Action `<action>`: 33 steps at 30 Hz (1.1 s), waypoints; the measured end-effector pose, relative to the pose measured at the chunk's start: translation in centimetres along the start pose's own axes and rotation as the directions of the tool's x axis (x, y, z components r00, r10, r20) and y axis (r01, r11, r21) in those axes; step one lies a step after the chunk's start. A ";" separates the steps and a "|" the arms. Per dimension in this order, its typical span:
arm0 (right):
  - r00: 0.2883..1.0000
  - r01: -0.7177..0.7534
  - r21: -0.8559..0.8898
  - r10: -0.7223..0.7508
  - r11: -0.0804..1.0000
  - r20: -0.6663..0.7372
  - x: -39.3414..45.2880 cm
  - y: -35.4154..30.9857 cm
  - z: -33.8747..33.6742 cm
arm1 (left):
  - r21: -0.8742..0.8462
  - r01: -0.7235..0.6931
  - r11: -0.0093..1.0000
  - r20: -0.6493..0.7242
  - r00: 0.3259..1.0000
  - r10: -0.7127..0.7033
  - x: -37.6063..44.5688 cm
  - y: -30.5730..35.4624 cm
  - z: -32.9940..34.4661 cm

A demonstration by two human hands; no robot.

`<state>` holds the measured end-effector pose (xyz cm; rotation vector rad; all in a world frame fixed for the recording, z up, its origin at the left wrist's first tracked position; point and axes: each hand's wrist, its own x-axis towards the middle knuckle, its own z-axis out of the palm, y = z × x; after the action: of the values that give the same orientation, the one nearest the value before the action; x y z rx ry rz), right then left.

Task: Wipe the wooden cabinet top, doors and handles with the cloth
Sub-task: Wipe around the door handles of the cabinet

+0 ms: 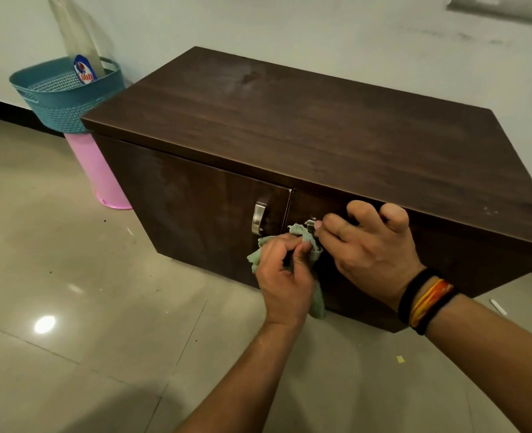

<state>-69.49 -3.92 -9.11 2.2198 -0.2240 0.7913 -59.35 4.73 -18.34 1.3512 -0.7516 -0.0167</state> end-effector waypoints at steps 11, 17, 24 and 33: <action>1.000 0.003 -0.002 -0.003 1.000 -0.001 0.2 0.1 -0.1 | 0.046 0.140 0.989 -0.049 0.989 -0.137 1.9 2.6 1.1; 1.000 0.018 -0.001 -0.018 1.000 0.004 0.1 0.0 0.0 | 0.001 0.015 1.000 0.043 0.999 -0.015 0.1 -0.3 0.1; 1.000 0.004 -0.002 -0.004 1.000 0.007 0.0 -0.1 -0.1 | 0.101 -0.164 0.981 0.187 0.972 0.143 0.4 -1.8 -1.0; 1.000 0.014 -0.008 -0.014 1.000 0.001 0.0 0.0 0.1 | 0.044 0.026 0.999 0.105 0.994 -0.031 1.3 1.2 -0.4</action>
<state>-69.41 -3.92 -9.14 2.2119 -0.2108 0.7807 -58.63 4.87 -16.63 1.4103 -0.8257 -0.0960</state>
